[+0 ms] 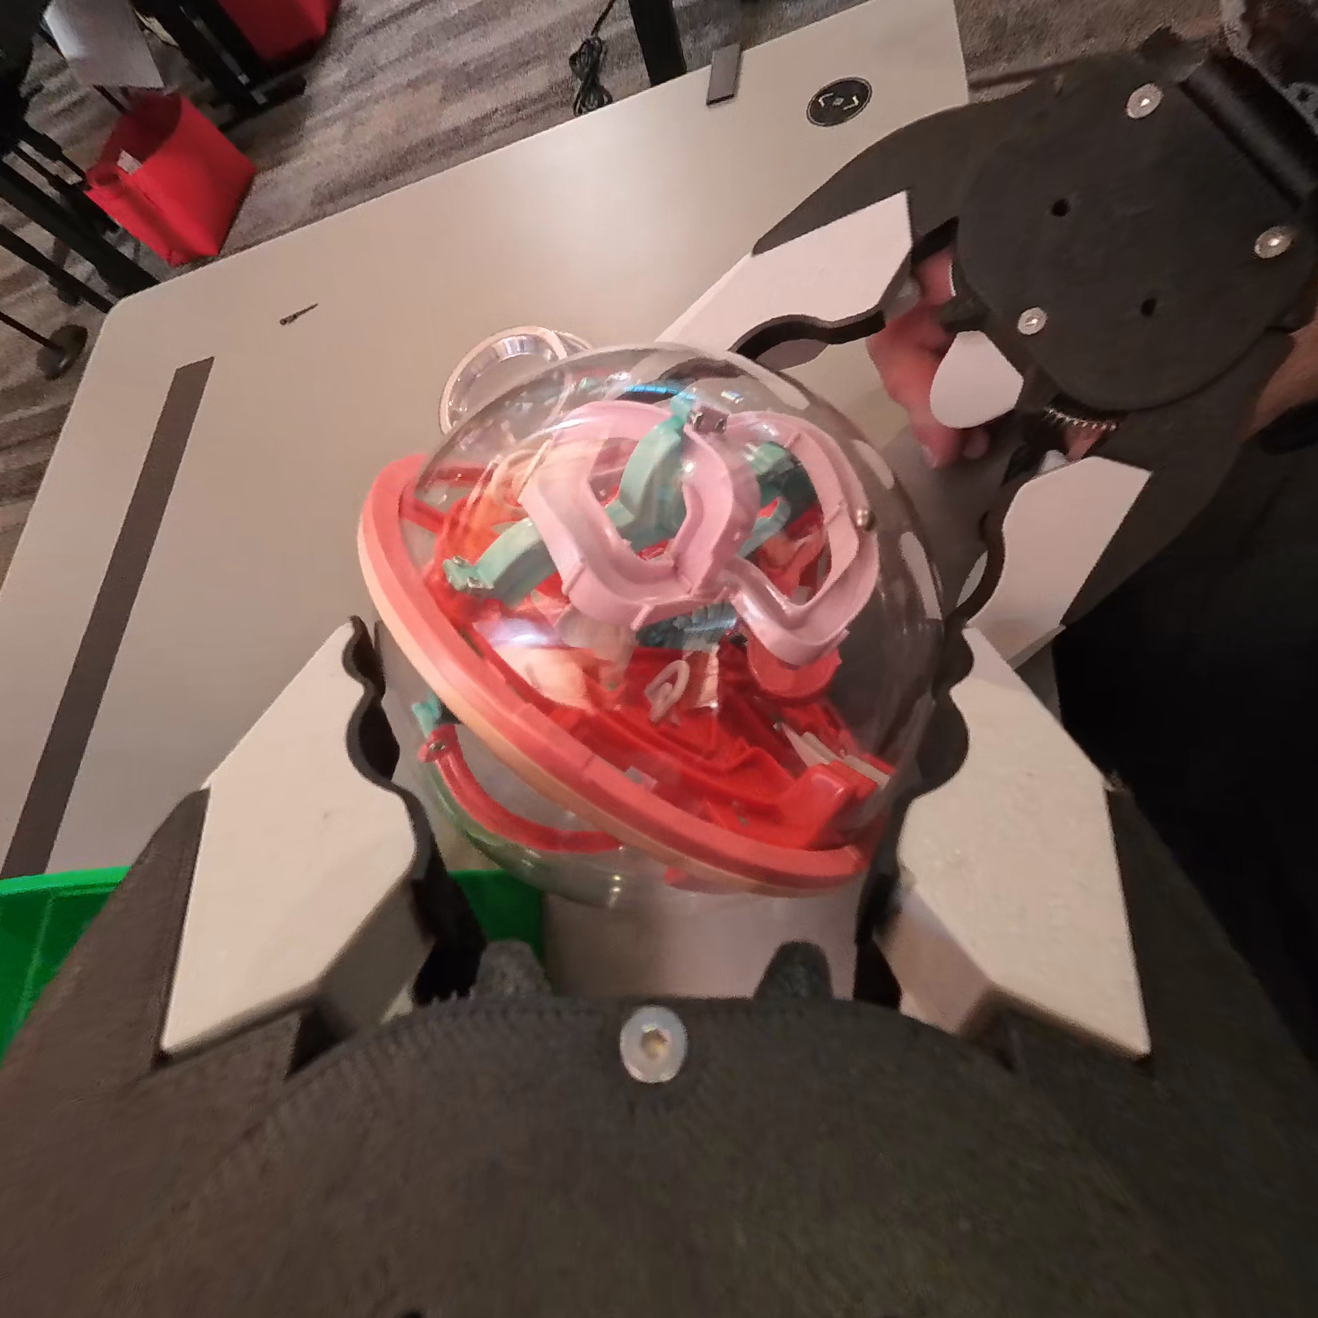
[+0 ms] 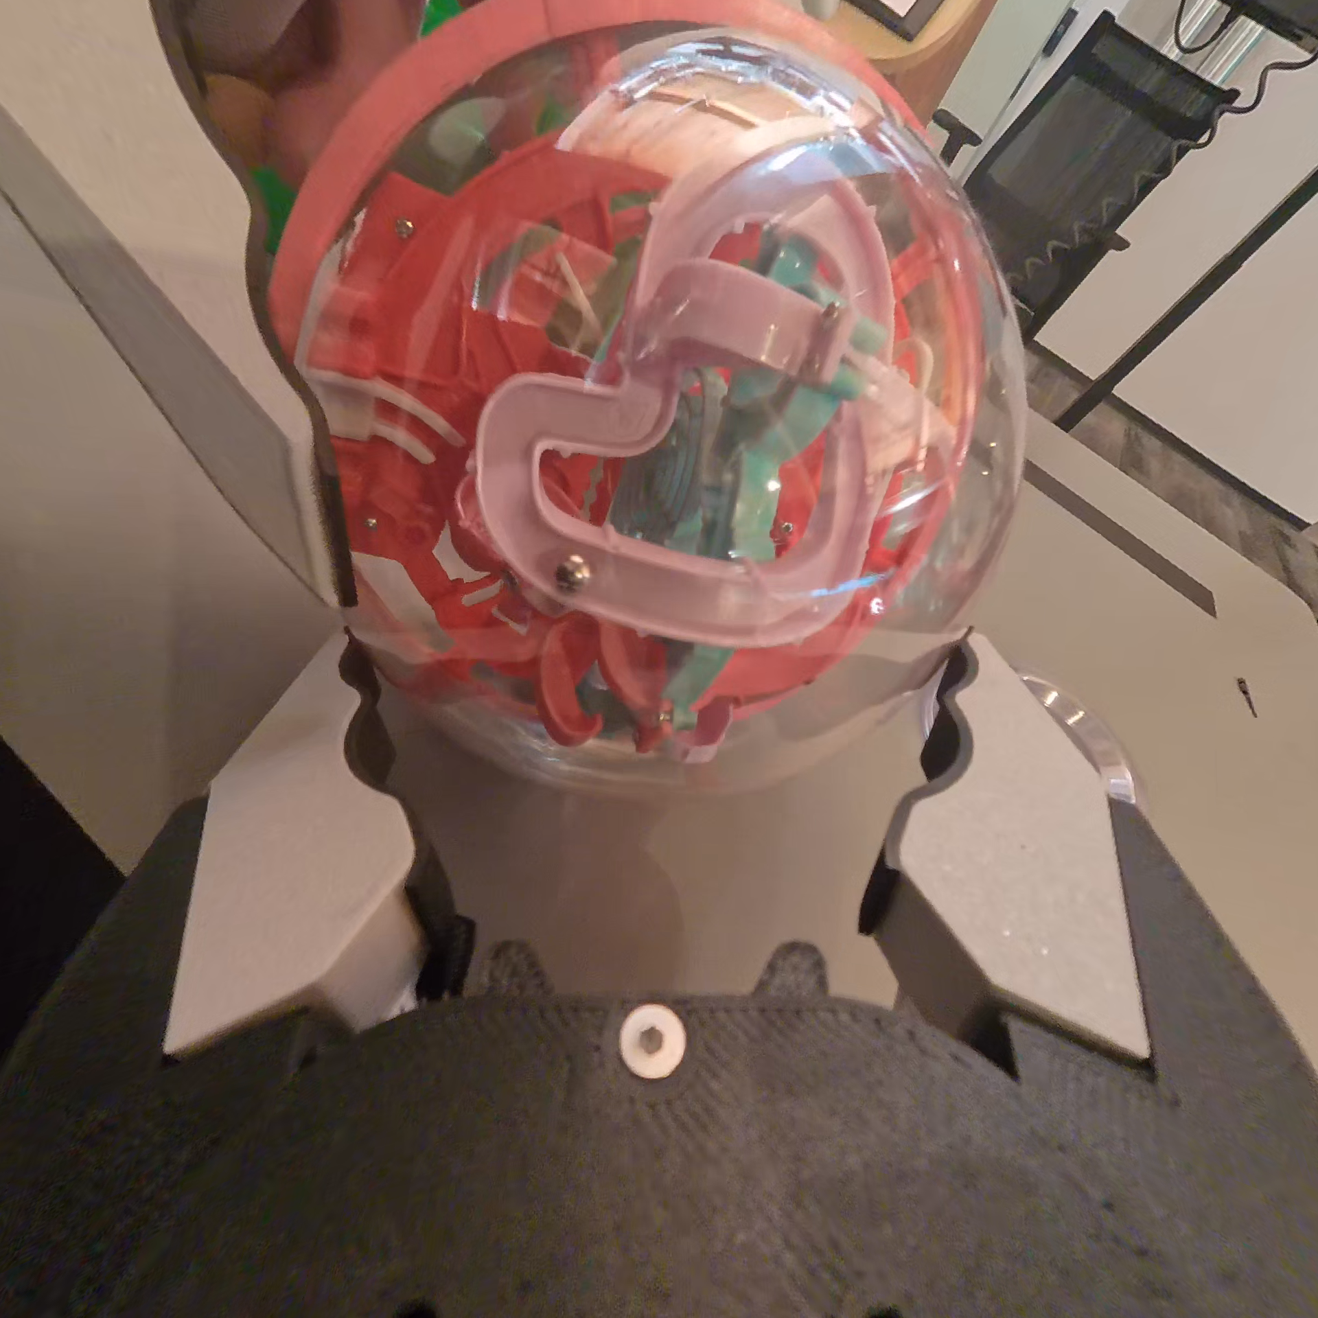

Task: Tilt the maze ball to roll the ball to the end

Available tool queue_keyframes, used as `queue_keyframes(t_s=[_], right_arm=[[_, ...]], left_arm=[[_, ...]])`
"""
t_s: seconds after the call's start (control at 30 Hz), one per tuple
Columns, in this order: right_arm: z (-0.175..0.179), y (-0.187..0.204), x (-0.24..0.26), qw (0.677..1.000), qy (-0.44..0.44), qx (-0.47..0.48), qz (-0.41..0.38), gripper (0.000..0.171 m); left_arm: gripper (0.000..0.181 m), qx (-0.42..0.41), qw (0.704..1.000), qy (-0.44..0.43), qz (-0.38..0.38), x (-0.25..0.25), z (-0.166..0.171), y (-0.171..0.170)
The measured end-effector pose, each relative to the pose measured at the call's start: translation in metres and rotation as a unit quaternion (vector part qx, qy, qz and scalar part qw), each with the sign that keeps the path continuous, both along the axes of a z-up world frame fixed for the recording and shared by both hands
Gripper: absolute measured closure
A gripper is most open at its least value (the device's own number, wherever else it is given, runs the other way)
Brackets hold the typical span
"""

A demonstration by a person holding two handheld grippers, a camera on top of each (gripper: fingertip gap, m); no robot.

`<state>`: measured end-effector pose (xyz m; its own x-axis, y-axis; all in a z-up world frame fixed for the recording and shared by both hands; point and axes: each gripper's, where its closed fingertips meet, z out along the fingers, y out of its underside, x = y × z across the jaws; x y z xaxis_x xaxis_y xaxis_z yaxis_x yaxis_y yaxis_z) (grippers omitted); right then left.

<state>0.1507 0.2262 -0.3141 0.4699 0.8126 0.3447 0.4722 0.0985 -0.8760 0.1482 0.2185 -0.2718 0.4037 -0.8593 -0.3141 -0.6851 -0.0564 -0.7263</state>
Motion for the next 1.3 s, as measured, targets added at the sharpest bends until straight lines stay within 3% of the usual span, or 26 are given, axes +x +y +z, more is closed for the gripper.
queue_keyframes(t_s=[0.03,0.57,0.97,1.3], right_arm=[[0.000,-0.001,0.001,1.000,-0.003,0.001,0.002,0.021],[0.004,-0.015,0.028,0.998,-0.038,-0.050,0.028,0.021],[0.018,-0.032,0.061,0.988,-0.083,-0.118,0.057,0.022],[0.022,-0.031,0.072,0.974,-0.143,-0.162,0.072,0.028]], left_arm=[[0.034,-0.003,1.000,-0.007,0.000,0.000,-0.001,0.000],[0.033,-0.044,0.990,-0.131,0.000,0.026,0.003,-0.008],[0.033,-0.181,0.949,-0.258,-0.005,0.054,0.001,-0.017],[0.030,-0.199,0.936,-0.288,-0.020,0.062,-0.002,-0.014]])
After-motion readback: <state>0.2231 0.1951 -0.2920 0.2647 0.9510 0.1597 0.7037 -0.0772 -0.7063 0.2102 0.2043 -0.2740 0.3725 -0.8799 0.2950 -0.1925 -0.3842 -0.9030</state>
